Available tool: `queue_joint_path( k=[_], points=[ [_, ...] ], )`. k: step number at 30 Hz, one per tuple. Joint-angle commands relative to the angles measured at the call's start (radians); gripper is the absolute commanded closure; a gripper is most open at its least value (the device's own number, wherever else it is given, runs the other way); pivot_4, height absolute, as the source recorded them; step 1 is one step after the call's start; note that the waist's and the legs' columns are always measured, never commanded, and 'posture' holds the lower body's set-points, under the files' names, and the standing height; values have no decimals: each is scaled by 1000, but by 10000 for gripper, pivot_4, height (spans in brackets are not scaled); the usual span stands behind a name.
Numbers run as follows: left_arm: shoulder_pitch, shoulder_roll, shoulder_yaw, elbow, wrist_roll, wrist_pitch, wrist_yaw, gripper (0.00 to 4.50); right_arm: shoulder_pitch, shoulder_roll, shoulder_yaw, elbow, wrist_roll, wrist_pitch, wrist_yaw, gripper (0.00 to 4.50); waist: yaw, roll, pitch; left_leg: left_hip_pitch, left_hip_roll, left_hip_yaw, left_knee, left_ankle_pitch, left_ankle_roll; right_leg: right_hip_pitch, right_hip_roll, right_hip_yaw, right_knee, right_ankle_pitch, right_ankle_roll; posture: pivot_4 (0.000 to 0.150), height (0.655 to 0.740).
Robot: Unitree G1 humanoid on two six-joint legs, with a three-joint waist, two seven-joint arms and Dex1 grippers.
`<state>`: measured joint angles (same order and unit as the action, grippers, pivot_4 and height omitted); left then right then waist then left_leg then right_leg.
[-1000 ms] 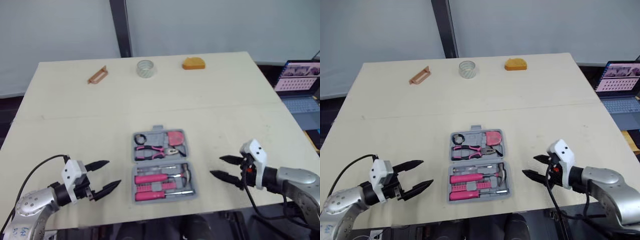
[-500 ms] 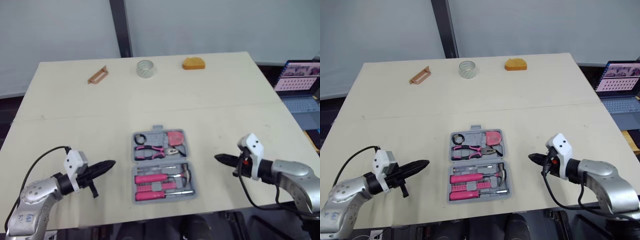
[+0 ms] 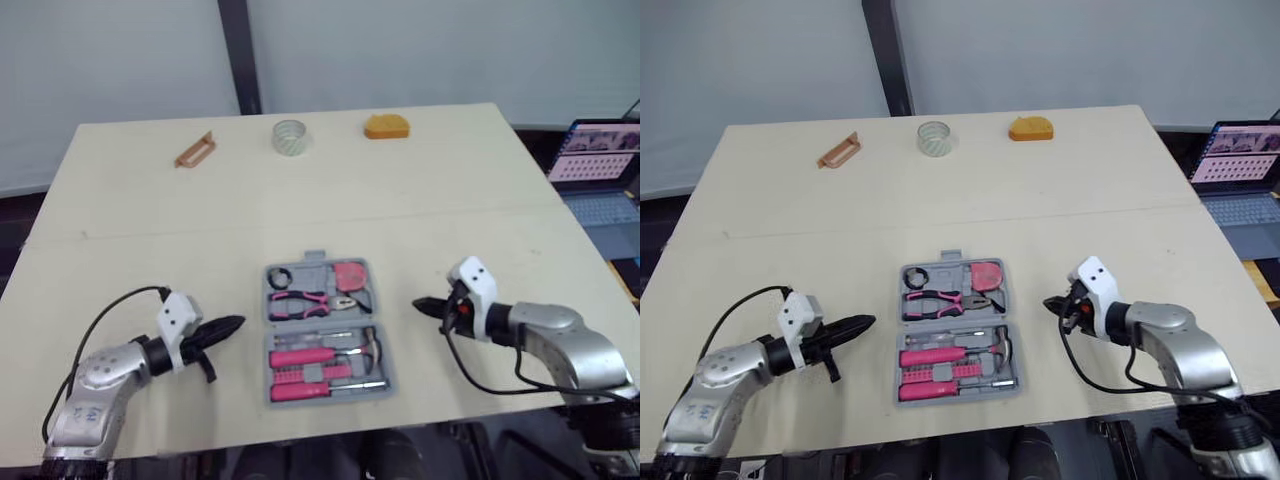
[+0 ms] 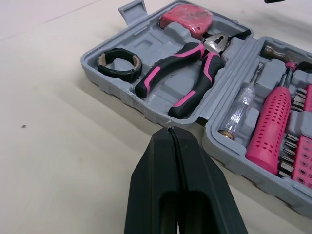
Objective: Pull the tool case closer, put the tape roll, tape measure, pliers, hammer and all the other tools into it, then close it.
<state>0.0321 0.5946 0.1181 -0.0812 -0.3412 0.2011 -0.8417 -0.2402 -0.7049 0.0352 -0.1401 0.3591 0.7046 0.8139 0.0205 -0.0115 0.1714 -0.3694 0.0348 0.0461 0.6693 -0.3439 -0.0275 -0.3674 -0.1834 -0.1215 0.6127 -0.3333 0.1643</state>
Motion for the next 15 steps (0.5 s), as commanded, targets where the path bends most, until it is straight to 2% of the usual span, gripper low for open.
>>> queue_joint_path(
  k=[1, 15],
  points=[
    [-29, 13, -32, 45, 23, -2, -27, 44728, -27, 6, 20, 19, -26, -14, -3, 45000, 0, 0, 0, 0, 0, 0, 0, 0, 0, 0, 0, 0, 0, 0, 0, 1500, 7400],
    [-135, -8, -139, 243, 111, -85, -83, 44728, -79, 57, 92, 61, -51, -15, 11, 45000, -1, 0, 0, 0, 0, 0, 0, 0, 0, 0, 0, 0, 0, 0, 0, 1500, 7400]
  ],
)
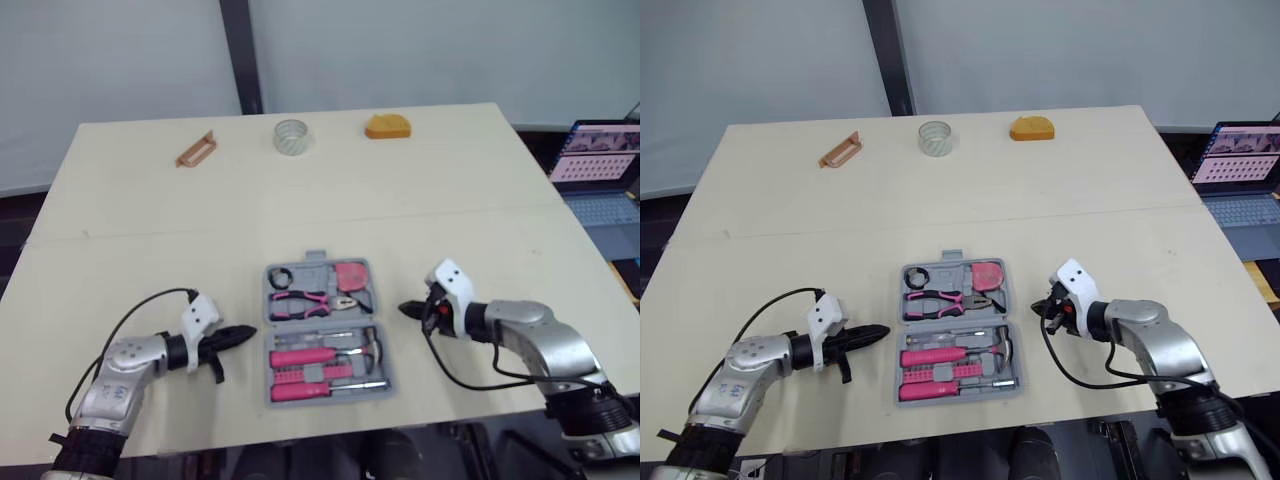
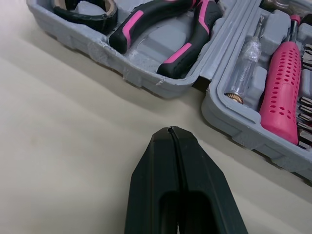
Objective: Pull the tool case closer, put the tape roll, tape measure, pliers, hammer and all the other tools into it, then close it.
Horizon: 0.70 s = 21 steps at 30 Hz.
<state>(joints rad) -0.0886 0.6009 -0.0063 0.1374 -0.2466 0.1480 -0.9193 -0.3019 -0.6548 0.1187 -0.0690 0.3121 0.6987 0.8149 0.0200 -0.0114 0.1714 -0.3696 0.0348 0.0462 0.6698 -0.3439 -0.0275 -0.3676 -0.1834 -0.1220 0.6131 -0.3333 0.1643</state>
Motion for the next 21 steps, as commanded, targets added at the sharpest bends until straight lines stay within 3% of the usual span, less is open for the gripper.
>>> queue_joint_path(
  k=[1, 21],
  points=[
    [-18, -18, -18, 33, 20, -37, -4, 44728, -20, 10, 11, -10, -4, -7, 12, 45000, 1, 0, 0, 0, 0, 0, 0, 0, 0, 0, 0, 0, 0, 0, 0, 1500, 7400],
    [-62, -96, -93, 47, 63, -41, 9, 44728, -25, 41, 89, -46, -1, 29, 25, 45000, 3, 0, 0, 0, 0, 0, 2, 0, 0, 1, 0, 0, 1, 0, 0, 1500, 7400]
  ],
)
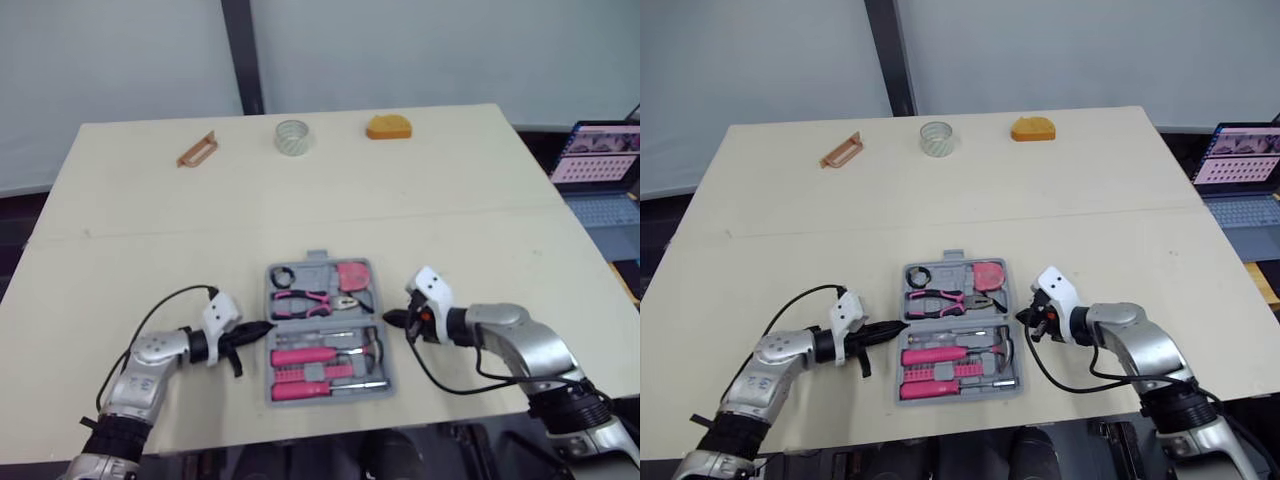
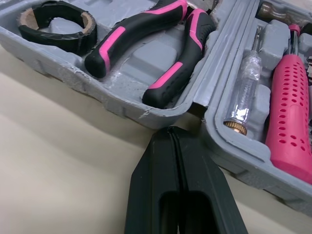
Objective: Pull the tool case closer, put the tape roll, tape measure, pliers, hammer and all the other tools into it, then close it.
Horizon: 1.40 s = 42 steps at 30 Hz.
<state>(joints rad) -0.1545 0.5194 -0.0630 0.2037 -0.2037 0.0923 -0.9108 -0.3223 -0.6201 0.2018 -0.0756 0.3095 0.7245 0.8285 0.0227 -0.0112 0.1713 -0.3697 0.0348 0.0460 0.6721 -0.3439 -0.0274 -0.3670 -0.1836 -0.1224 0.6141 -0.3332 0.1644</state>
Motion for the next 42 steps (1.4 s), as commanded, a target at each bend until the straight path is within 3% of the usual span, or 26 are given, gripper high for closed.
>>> queue_joint_path(
  k=[1, 26, 42],
  points=[
    [4, -16, -39, -24, 20, 18, 0, 44728, -6, 8, 8, -41, 2, 5, 12, 45000, 0, 0, 0, 0, 0, 0, 0, 0, 0, 0, 0, 0, 0, 0, 0, 1500, 7400],
    [166, 22, -38, -226, 1, 118, -10, 44728, 122, -43, 7, -258, 50, 106, 22, 45000, -1, 0, 0, 0, 0, 0, -2, 0, 0, 0, 0, 0, -1, 0, 0, 1500, 7400],
    [215, 38, -23, -277, -13, 145, -5, 44728, 134, -40, 6, -280, 58, 136, 13, 45000, -1, 0, 0, 0, 0, 0, -2, 0, 0, 0, 0, 0, -1, 0, 0, 1500, 7400]
  ],
)
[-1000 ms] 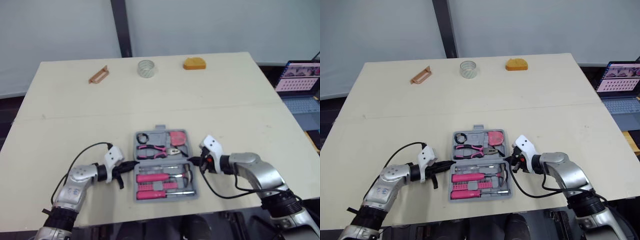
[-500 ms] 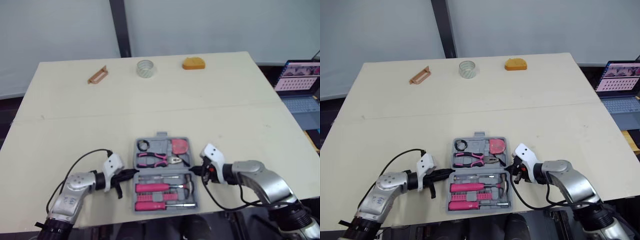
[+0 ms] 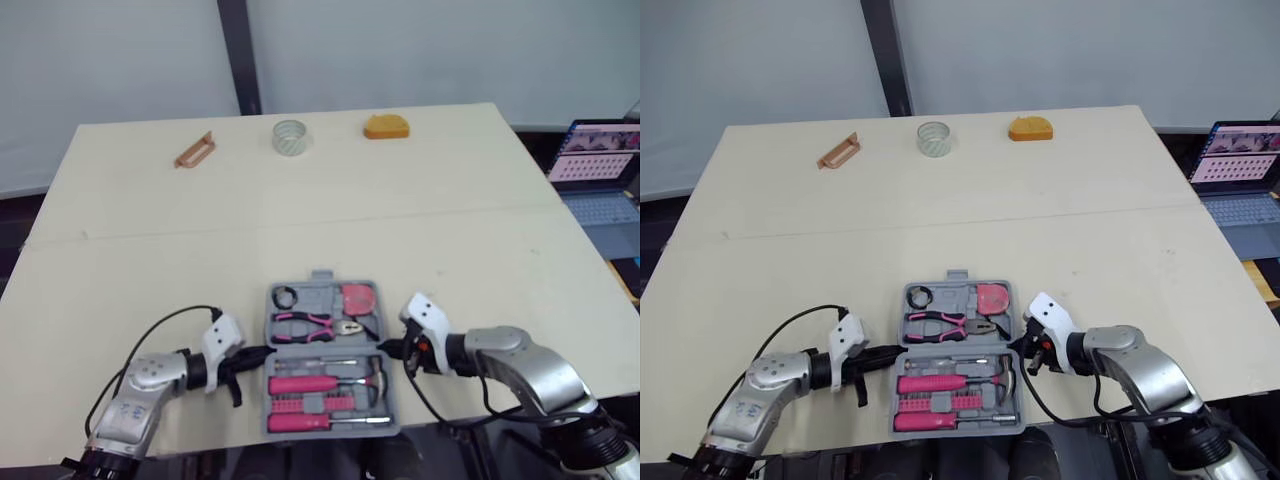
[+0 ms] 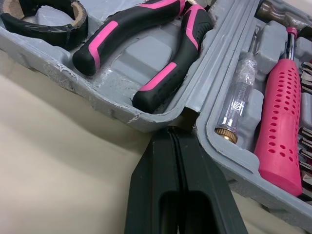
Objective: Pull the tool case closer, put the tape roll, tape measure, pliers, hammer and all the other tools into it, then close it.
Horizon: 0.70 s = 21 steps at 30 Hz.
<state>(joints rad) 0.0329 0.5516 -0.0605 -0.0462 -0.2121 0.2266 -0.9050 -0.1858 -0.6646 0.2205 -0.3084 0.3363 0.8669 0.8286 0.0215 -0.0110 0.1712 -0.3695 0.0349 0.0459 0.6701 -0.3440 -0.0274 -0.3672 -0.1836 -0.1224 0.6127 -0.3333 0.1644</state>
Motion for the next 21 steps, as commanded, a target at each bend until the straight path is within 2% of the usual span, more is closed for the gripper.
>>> queue_joint_path(
  k=[1, 15, 21],
  points=[
    [30, 6, -25, -30, -5, 13, -11, 44728, -3, 5, -12, -46, 32, -6, 13, 45000, 0, 0, 0, 0, 0, 0, 0, 0, 0, 0, 0, 0, 0, 0, 0, 1500, 7400],
    [45, 22, 41, -19, -1, -12, 34, 44728, -9, -17, -52, -2, 20, -28, 6, 45000, 0, 0, 0, 0, 0, 0, 0, 0, 0, 0, 0, 0, 0, 0, 0, 1500, 7400],
    [50, 88, 141, 7, -41, -60, 3, 44728, 20, -76, -135, 17, 34, -53, 23, 45000, 1, 0, 0, 0, 0, 0, 0, 0, 0, 0, 0, 0, 0, 0, 0, 1500, 7400]
  ],
)
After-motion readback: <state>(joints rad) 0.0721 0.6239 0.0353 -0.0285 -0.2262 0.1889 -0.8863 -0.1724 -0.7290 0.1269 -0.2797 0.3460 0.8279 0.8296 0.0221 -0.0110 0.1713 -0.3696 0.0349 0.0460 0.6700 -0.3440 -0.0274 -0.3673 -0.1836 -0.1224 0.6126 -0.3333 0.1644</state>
